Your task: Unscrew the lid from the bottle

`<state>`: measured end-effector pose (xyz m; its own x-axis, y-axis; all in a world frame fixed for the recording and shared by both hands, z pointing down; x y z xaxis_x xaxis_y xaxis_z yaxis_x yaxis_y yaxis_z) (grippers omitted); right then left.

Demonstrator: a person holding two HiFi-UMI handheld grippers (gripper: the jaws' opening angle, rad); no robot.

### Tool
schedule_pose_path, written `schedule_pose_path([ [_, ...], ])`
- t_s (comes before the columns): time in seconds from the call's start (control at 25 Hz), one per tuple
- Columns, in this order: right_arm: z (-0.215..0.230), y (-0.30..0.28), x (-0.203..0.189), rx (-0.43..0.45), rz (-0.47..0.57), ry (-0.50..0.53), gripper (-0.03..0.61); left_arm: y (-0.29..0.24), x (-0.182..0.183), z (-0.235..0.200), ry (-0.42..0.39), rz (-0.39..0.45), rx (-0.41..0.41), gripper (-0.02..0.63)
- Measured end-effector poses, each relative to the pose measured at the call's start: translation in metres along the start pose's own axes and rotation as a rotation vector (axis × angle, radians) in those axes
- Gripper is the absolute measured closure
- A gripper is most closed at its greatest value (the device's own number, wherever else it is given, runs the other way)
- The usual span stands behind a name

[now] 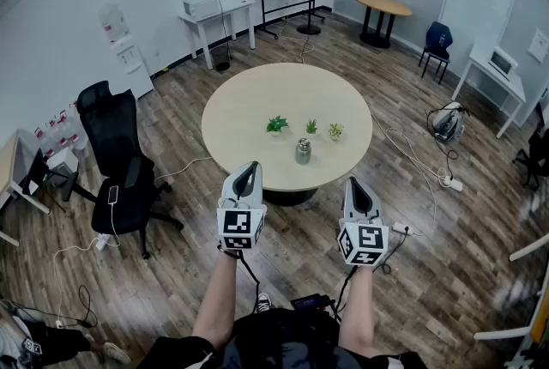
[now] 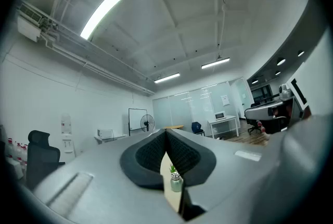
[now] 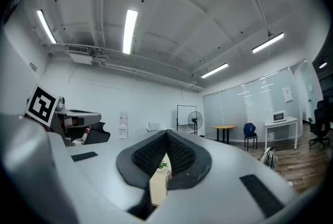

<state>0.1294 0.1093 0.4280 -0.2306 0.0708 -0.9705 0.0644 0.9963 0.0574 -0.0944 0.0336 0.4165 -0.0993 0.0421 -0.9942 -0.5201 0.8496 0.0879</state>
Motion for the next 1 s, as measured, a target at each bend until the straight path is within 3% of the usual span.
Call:
schedule_pose_path([
  [0.44, -0.0040, -0.0018, -0.0016, 0.029, 0.001, -0.007, 0.577, -0.0005, -0.0003, 0.0042, 0.008, -0.007, -0.005, 0.612],
  [1.0, -0.0049, -0.0025, -0.0018, -0.004, 0.007, -0.030, 0.577, 0.0016, -0.0038, -0.0039, 0.015, -0.013, -0.005, 0.612],
])
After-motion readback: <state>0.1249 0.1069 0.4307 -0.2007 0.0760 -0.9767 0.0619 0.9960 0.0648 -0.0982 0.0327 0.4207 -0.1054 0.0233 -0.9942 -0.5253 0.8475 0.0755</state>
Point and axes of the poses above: the fingertips, and each gripper's own axes: y backward along the fingers, z to its right, x out of its top, the point moved 2 cm from there along y, backward along the fingers, and after that the axes turned 12 degrees about y, right-handed, at the moved point
